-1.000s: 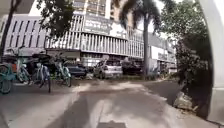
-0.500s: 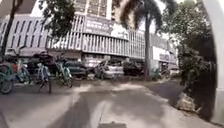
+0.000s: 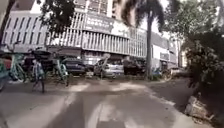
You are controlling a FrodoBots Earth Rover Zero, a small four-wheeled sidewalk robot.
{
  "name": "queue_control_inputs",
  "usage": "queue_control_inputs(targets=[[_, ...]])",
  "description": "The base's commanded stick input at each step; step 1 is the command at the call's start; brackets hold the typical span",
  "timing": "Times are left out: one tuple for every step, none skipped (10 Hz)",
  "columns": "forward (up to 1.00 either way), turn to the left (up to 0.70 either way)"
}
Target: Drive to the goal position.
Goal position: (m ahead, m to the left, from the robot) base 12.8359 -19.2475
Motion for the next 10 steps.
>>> queue_control_inputs(targets=[[0.0, -0.45], [0.0, -0.45], [0.0, -0.45], [0.11, -0.17], [0.31, 0.0], [0.45, 0.0], [0.45, 0.0], [0.45, 0.0], [0.45, 0.0], [0.45, 0.0]])
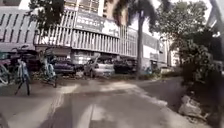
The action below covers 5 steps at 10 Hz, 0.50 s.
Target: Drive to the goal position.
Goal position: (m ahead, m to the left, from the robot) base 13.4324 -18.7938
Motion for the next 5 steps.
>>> queue_control_inputs(targets=[[0.45, 0.0], [0.03, 0.0], [0.0, 0.0], [0.0, 0.0], [0.0, 0.0]])
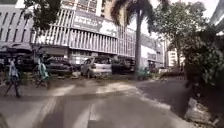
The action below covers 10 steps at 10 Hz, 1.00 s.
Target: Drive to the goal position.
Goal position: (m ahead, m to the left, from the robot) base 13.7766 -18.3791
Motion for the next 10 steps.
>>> queue_control_inputs(targets=[[0.02, 0.0], [0.2, -0.1], [0.45, -0.27], [0.45, -0.27], [0.45, -0.27], [0.45, -0.27], [0.45, -0.27], [0.45, -0.27], [0.45, -0.27], [0.45, -0.27]])
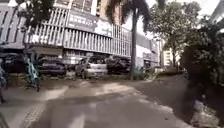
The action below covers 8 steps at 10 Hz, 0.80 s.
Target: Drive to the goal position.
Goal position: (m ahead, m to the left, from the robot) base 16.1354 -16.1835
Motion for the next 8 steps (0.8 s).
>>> queue_control_inputs(targets=[[0.45, -0.27], [0.45, -0.27], [0.45, -0.27], [0.45, -0.08], [0.45, 0.0], [0.45, 0.0], [0.45, 0.0], [0.45, 0.0]])
